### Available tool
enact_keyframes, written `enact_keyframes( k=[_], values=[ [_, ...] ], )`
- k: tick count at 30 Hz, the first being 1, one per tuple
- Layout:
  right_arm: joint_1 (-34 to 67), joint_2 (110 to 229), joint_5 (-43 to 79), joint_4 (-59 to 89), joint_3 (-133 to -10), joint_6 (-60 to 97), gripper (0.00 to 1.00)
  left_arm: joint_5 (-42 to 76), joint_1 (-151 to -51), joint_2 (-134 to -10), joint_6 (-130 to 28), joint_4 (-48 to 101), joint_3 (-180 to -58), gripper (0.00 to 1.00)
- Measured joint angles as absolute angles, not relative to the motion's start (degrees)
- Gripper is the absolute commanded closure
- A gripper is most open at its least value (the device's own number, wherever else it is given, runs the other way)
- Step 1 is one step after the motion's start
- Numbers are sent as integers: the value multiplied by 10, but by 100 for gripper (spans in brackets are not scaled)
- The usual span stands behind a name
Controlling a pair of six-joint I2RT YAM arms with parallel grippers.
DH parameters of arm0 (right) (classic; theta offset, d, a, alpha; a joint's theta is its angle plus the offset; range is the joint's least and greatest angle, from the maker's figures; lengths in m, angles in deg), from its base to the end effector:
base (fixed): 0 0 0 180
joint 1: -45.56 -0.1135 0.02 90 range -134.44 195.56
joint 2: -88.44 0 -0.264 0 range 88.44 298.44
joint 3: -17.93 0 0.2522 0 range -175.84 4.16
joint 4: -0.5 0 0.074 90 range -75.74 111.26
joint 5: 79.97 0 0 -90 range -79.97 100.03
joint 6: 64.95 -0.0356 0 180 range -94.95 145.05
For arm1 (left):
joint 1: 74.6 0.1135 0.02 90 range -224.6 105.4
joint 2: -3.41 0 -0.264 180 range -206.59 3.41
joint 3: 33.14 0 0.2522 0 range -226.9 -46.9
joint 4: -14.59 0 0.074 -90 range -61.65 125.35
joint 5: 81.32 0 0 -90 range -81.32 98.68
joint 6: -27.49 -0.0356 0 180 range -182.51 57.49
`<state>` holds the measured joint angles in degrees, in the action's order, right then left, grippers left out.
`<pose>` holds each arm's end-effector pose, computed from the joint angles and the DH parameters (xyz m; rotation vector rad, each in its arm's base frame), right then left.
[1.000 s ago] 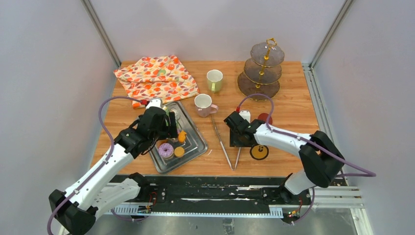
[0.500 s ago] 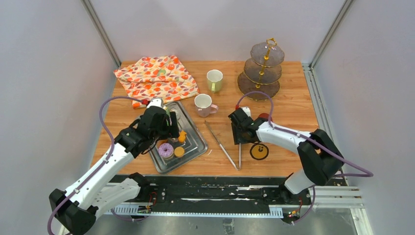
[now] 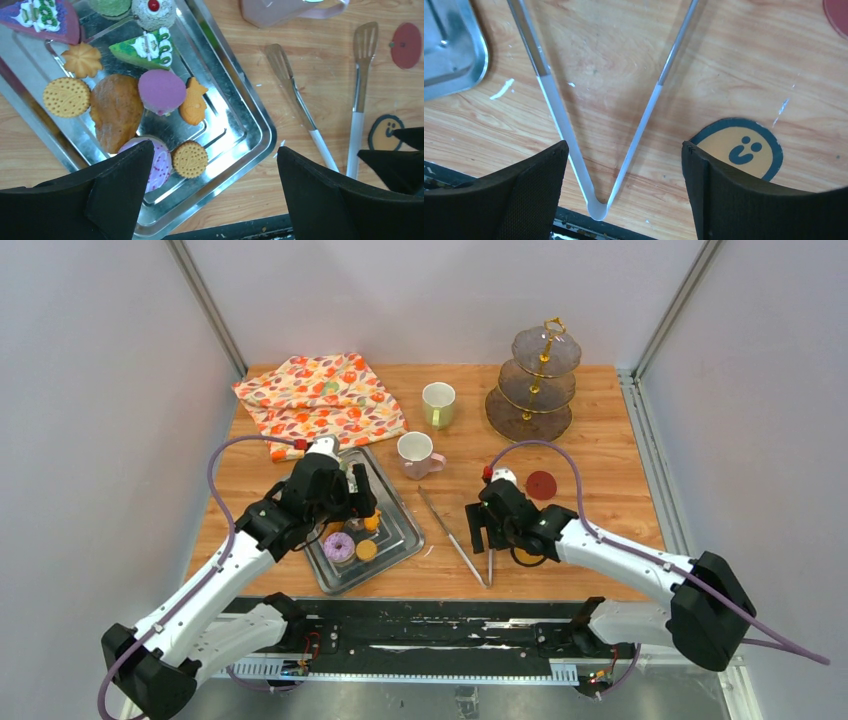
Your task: Serve the afternoon tea
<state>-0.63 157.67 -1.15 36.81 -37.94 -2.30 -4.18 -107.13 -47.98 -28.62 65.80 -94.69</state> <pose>0.1727 0.1700 0.2190 -0.3134 2.4254 0.3457 0.1606 -0.0931 0.2929 -0.1445 2.2861 -0.3546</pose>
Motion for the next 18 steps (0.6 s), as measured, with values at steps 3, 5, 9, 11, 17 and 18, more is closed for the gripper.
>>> enact_keyframes(
  k=[3, 5, 9, 11, 17, 18],
  values=[
    [-14, 1576, -12, 368, -362, -35, 17, -30, -1071, -481, -284, 644, -947, 2],
    [-21, 1585, -17, 369, -358, -42, 16, -26, -1071, -482, -284, 638, -947, 2],
    [-46, 1615, -20, 367, -358, -48, 16, -16, -1071, -482, -284, 631, -947, 2],
    [-54, 1625, -19, 363, -357, -49, 15, -14, -1071, -482, -284, 630, -947, 2],
    [-66, 1648, -20, 338, -358, -52, 15, -13, -1071, -477, -284, 627, -947, 2],
    [-67, 1655, -20, 336, -358, -52, 15, -13, -1071, -476, -284, 627, -947, 2]
  ],
)
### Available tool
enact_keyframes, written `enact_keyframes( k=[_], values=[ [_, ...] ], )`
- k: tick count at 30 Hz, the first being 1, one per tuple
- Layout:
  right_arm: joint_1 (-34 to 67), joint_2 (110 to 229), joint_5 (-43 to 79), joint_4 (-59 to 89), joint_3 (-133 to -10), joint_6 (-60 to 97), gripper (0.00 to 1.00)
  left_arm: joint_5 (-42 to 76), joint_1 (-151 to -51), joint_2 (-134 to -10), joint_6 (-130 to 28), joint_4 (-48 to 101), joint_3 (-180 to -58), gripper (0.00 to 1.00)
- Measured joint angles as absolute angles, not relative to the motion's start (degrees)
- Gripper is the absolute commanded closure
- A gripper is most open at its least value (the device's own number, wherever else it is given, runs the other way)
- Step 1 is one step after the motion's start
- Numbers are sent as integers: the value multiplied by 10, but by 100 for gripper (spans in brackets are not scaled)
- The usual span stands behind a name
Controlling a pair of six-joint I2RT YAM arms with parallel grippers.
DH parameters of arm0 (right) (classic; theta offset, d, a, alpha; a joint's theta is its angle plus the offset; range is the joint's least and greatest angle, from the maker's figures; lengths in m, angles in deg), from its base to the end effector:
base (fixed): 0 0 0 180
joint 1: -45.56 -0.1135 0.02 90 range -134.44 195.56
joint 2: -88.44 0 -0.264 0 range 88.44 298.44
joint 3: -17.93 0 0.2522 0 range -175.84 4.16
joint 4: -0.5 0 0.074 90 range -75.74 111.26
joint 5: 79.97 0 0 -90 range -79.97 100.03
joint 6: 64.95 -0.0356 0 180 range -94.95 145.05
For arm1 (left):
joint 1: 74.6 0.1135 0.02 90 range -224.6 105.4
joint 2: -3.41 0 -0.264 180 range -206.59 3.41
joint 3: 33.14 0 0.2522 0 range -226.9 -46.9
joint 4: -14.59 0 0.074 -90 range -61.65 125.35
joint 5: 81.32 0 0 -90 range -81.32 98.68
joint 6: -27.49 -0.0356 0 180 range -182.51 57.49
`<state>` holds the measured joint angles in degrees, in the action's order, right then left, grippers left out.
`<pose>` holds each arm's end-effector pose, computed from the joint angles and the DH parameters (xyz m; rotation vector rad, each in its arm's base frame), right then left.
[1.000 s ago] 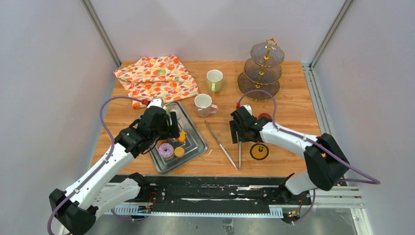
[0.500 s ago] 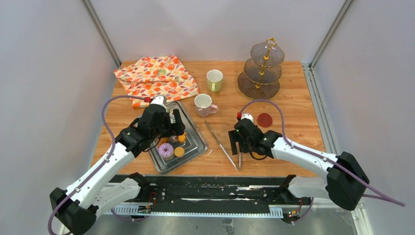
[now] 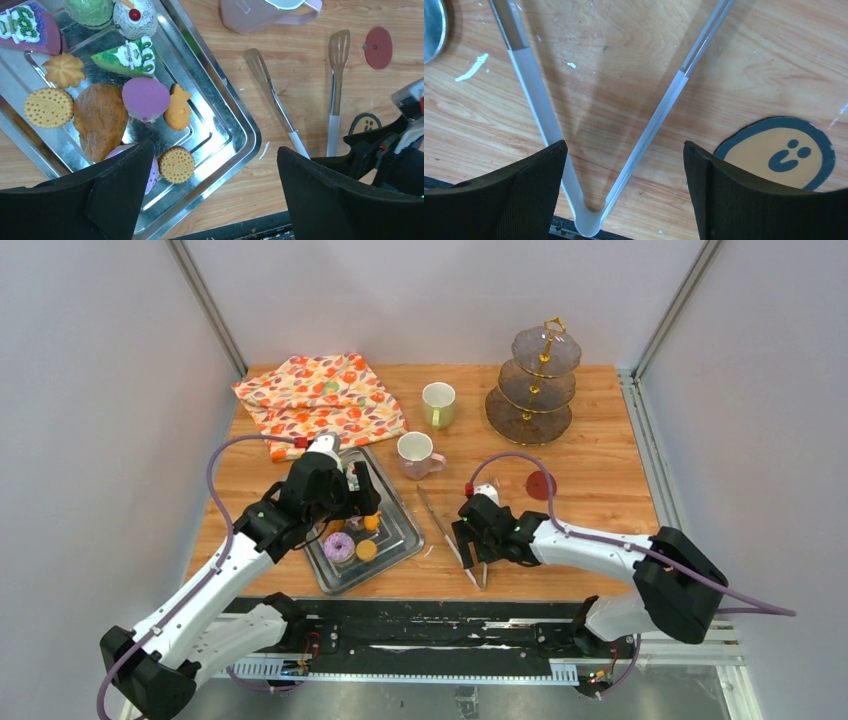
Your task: Serve the afternoon tea
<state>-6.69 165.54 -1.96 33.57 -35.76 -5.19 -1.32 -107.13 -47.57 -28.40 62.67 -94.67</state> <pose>0.1605 0.1952 0.1799 -0.4078 2.5198 0.3051 0.1620 -0.0960 0.2983 -0.1280 2.2476 -0.4444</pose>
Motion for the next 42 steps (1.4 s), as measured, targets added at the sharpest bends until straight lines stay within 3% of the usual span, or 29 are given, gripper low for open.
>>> enact_keyframes(
  k=[7, 17, 42],
  values=[
    [-77, 1677, -25, 334, -358, -66, 14, -7, -1071, -473, -282, 627, -947, 2],
    [-82, 1585, -37, 329, -358, -91, 14, 2, -1071, -474, -282, 620, -947, 2],
    [-115, 1756, -77, 340, -412, -142, 13, 8, -1071, -473, -275, 614, -937, 2]
  ],
)
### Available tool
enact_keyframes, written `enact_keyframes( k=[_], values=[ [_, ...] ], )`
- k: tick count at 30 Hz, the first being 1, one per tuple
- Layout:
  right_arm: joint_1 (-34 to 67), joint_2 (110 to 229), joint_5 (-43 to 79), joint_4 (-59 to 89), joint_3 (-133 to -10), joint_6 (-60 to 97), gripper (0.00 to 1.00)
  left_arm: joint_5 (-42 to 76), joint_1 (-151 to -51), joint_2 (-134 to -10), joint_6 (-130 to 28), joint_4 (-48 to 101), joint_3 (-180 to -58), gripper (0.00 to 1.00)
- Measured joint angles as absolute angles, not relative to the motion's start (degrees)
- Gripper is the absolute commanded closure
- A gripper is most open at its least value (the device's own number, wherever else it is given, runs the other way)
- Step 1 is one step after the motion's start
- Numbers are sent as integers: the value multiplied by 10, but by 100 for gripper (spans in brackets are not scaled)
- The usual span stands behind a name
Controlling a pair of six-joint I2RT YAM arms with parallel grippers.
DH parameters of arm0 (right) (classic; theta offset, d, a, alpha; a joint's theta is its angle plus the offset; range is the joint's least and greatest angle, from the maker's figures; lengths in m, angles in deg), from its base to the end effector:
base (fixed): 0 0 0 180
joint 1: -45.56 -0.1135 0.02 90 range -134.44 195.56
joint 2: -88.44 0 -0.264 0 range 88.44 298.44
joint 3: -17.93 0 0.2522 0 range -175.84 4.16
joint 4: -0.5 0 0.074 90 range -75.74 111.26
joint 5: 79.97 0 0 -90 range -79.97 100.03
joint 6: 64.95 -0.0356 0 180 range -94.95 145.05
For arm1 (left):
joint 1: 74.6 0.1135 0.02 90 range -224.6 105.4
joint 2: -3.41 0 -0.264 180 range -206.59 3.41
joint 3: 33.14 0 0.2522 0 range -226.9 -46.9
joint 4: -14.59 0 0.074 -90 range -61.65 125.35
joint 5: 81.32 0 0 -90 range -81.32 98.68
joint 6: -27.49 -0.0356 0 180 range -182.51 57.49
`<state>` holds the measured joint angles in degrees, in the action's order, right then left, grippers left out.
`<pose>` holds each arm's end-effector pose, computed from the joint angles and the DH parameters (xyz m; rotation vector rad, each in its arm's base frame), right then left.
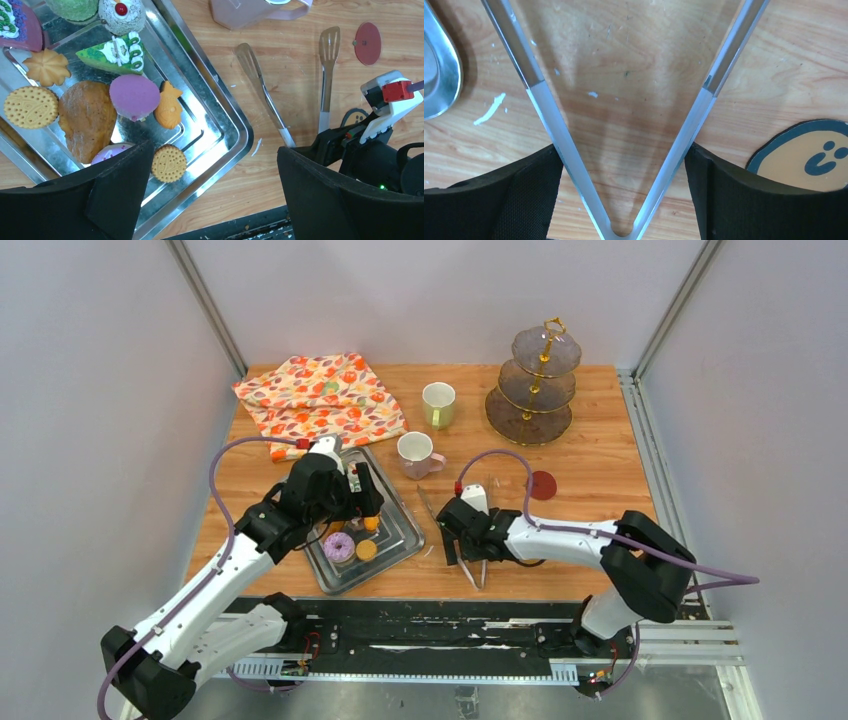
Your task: Serve the afternoon tea
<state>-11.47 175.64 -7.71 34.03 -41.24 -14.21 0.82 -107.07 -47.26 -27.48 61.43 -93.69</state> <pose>0.1621 0.2299 0.1638 -0.2973 2.5616 0.2180 0.1616 -0.0971 0.2953 -0.1276 2.2513 -0.4961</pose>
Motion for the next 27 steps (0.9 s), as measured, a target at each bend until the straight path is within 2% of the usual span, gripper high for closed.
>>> enact_keyframes(
  k=[2, 4, 7, 13, 24, 27],
  values=[
    [-115, 1763, -90, 338, -417, -150, 20, 8, -1071, -473, -275, 614, -937, 2],
    [-115, 1767, -101, 331, -419, -158, 39, 8, -1071, -473, -275, 614, -937, 2],
    [-117, 1767, -113, 322, -415, -165, 54, 8, -1071, -471, -275, 614, -937, 2],
    [-117, 1734, -125, 313, -381, -159, 63, 6, -1071, -468, -275, 614, -935, 2],
    [-116, 1711, -84, 312, -367, 44, 59, 7, -1071, -479, -273, 608, -931, 2],
    [-111, 1722, -75, 306, -377, 83, 50, 13, -1071, -484, -267, 594, -927, 2]
  ],
)
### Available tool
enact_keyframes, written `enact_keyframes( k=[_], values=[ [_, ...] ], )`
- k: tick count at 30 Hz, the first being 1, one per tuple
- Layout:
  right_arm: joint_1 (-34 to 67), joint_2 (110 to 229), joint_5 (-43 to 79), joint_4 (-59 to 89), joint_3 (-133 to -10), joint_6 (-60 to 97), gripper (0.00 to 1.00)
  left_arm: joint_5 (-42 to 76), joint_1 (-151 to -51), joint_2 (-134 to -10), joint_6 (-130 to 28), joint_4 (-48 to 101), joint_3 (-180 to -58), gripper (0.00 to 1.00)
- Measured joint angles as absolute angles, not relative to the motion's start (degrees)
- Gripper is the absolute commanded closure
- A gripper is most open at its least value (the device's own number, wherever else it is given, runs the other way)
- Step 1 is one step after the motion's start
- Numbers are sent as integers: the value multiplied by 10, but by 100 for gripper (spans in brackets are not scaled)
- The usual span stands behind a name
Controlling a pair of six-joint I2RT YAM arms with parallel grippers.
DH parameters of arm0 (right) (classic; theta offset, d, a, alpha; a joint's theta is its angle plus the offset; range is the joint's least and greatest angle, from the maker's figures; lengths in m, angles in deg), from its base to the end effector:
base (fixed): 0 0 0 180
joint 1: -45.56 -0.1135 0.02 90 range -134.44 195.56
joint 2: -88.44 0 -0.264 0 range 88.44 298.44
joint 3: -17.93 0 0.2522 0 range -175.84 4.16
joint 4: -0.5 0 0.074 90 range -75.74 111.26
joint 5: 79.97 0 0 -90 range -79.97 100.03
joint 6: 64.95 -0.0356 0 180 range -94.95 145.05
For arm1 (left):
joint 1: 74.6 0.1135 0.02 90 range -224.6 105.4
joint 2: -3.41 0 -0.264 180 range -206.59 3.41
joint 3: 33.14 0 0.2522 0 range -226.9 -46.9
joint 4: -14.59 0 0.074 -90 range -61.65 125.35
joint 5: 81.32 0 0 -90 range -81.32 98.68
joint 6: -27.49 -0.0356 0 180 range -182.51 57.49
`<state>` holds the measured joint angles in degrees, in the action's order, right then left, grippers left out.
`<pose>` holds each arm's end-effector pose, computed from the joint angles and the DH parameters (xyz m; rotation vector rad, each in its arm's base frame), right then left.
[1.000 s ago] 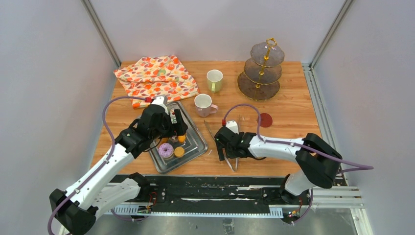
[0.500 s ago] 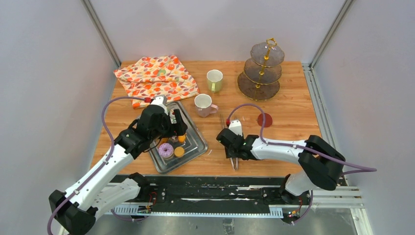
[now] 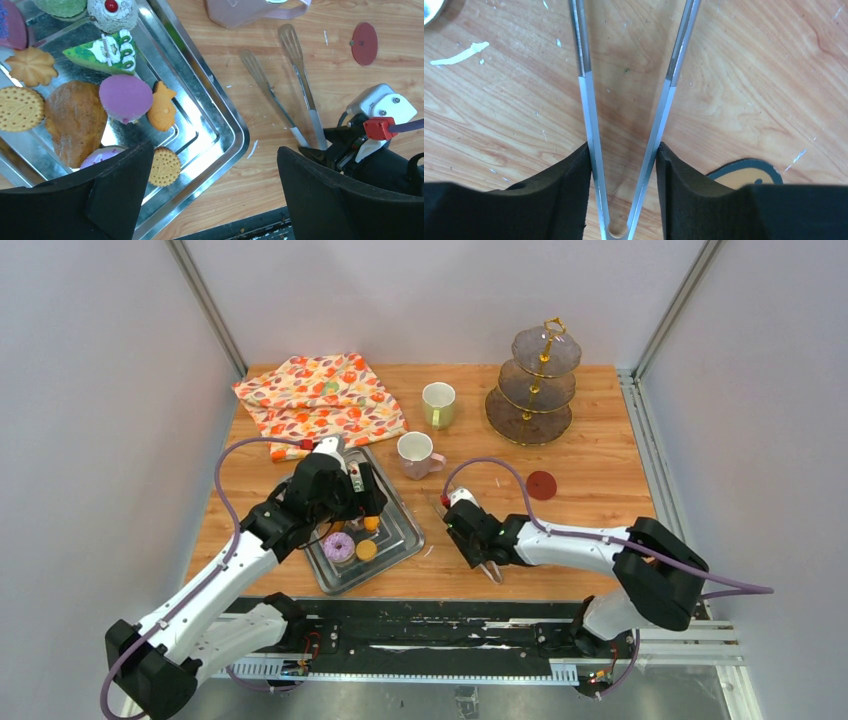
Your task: Serve the afternoon tea
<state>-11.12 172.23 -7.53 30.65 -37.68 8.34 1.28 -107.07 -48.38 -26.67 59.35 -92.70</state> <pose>0.1575 0.2201 0.1650 -0.7572 2.4049 0.1150 0.1660 -0.1002 0.2893 -0.1392 2.2550 -0.5114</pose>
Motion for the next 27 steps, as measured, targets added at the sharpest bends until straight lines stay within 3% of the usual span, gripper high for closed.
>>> enact_keyframes(
  k=[7, 13, 15, 19, 27],
  values=[
    [-82, 1722, -50, 297, -382, 123, 20, 22, -1071, -490, -260, 587, -923, 2],
    [-71, 1680, -34, 316, -382, 121, 18, 21, -1071, -490, -261, 587, -923, 2],
    [-71, 1652, -34, 324, -382, 110, 29, 20, -1071, -490, -261, 588, -923, 2],
    [-71, 1603, -39, 327, -382, 74, 15, 11, -1071, -490, -265, 589, -923, 2],
    [-71, 1544, -50, 295, -335, 55, 14, -3, -1071, -491, -274, 593, -928, 2]
  ],
)
